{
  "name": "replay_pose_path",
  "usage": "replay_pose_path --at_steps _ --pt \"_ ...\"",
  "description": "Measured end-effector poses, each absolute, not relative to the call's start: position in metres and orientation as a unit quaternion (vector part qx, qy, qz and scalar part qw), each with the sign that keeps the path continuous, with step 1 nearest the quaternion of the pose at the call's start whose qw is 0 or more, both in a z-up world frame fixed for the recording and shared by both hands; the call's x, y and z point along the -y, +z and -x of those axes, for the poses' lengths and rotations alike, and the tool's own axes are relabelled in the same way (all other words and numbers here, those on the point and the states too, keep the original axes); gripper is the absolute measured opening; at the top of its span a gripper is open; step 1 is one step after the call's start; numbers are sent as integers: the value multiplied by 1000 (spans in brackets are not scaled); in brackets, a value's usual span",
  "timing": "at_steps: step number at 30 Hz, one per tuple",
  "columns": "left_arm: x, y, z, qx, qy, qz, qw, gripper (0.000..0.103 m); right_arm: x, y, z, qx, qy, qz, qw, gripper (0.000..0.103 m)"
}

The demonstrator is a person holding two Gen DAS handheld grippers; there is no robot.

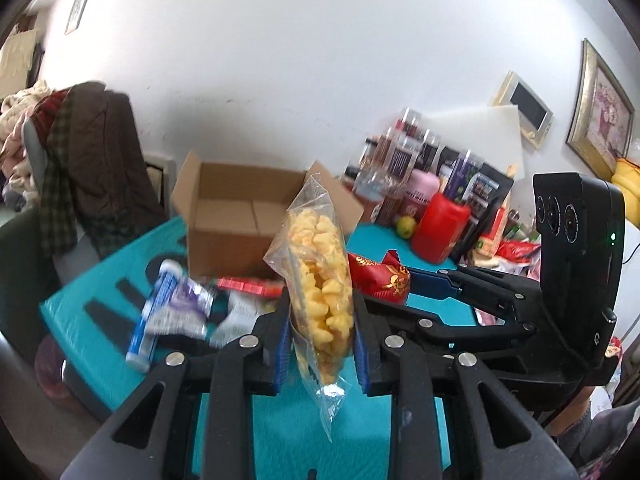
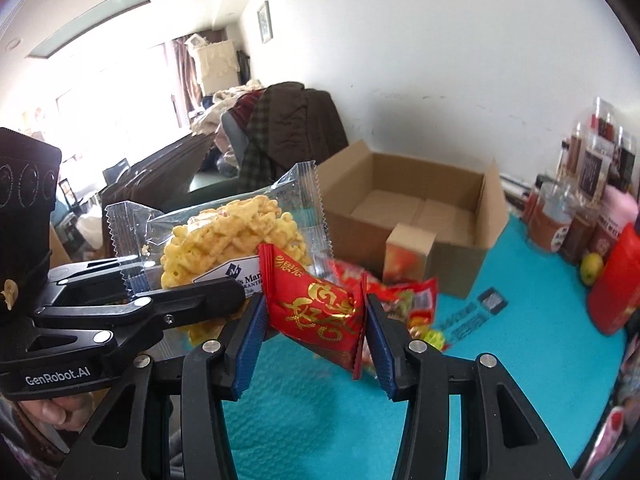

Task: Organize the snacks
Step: 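Lift the waffle bag and red packet and carry both toward the cardboard box, then open both tools to drop the waffle bag and red packet into the box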

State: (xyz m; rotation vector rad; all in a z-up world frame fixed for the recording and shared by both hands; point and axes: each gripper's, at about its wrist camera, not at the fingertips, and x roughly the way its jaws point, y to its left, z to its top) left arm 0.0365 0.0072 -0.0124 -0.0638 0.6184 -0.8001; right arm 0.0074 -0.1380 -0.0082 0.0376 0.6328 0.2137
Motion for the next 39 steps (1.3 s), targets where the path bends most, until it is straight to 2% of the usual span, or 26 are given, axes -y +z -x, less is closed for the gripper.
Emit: replay_pose_path --at_steps 7,16,28,39 --pt "17 9 -73 -271 -405 23 873 25 156 23 -38 -288 74 5 955 48" --pt "36 18 -129 -260 -400 14 879 25 172 31 -93 -278 74 17 958 48" --pt "68 10 -200 -272 -383 -16 883 25 196 18 -168 -281 73 27 956 48" --pt "95 -15 -246 -310 -363 -49 878 25 215 -12 -222 -323 68 21 944 48"
